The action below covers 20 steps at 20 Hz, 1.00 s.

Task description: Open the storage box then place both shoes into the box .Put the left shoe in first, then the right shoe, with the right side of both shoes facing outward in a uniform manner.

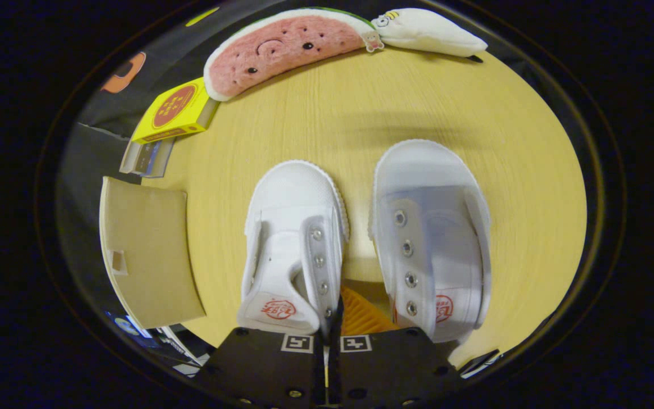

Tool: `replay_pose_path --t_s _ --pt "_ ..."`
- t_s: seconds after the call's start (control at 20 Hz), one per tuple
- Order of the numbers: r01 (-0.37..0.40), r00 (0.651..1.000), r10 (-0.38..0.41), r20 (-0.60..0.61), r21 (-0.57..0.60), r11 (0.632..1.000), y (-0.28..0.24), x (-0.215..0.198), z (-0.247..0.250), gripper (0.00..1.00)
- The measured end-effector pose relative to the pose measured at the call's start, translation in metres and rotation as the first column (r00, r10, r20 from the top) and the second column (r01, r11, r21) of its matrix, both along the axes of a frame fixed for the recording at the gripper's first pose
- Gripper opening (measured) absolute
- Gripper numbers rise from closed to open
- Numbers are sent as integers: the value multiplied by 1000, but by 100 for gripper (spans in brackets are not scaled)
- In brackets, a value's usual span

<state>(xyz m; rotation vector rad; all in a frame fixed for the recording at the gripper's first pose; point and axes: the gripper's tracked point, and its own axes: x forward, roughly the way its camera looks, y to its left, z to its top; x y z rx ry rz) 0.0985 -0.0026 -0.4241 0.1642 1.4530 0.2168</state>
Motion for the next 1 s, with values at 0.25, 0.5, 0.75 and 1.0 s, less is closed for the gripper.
replay_pose_path --t_s 0.25,0.5,0.75,1.0 --pt "47 999 -47 -1 115 992 -1 -11 23 2" --pt "80 996 -87 22 220 972 3 -10 65 2" --pt "0 994 -26 108 242 970 28 -15 128 2" --pt "-67 993 32 115 316 946 88 -34 178 2"
